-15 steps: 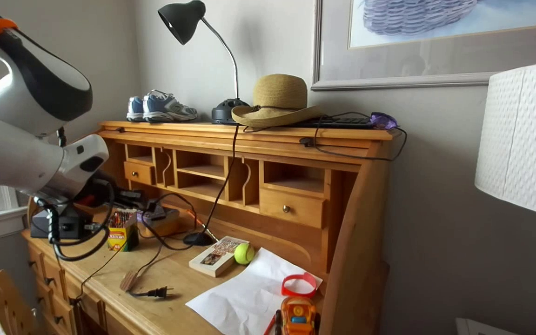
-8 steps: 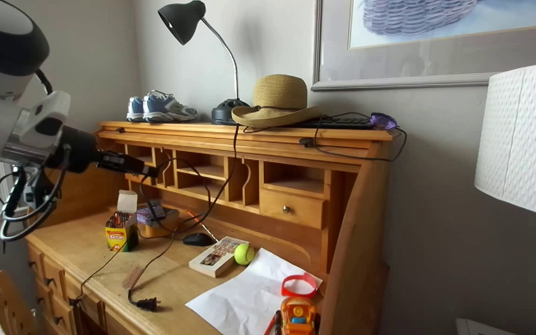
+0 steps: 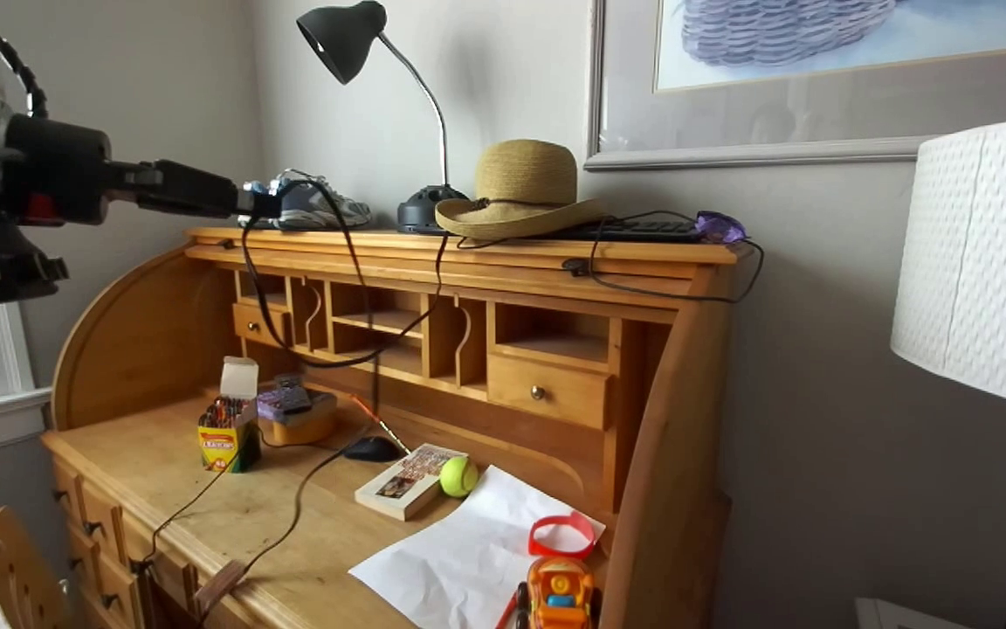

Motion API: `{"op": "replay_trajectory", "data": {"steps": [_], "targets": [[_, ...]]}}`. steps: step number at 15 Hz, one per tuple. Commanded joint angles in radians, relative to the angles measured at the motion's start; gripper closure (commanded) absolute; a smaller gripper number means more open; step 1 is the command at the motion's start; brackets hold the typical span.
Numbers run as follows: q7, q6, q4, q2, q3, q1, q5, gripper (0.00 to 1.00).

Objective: Put the cable on the top

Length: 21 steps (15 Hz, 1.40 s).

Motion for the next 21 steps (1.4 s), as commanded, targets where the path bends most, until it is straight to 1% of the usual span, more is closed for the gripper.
{"op": "replay_trajectory", "data": {"steps": [1, 2, 3, 4, 9, 10, 11, 12, 13, 14, 17, 19, 20, 21], "targets": [[0.099, 0.007, 0.001, -0.031, 0.083, -0.085, 0.000, 0.98], [0.101, 0.030, 0.024, 0.016, 0.098, -0.077, -0.001, 0.98], [0.065, 0.005, 0.001, -0.028, 0.059, -0.059, -0.002, 0.98], [0.070, 0.005, 0.001, -0.024, 0.070, -0.061, -0.002, 0.92], [0.070, 0.005, 0.002, -0.024, 0.064, -0.061, -0.003, 0.92], [0.105, -0.012, 0.012, -0.050, 0.082, -0.102, -0.016, 0.98], [0.114, -0.013, 0.039, -0.071, 0.067, -0.119, -0.007, 0.98], [0.147, -0.023, 0.068, -0.093, 0.067, -0.152, -0.005, 0.98], [0.172, 0.009, 0.123, -0.092, 0.046, -0.144, -0.013, 0.98], [0.204, 0.023, 0.175, -0.097, 0.044, -0.164, -0.019, 0.98], [0.280, -0.001, 0.318, -0.076, 0.040, -0.222, -0.018, 0.98], [0.343, -0.011, 0.390, -0.032, 0.051, -0.206, -0.057, 0.98], [0.385, -0.012, 0.421, -0.007, 0.043, -0.169, -0.113, 0.98], [0.433, -0.017, 0.444, 0.019, 0.029, -0.124, -0.194, 0.98]]}}
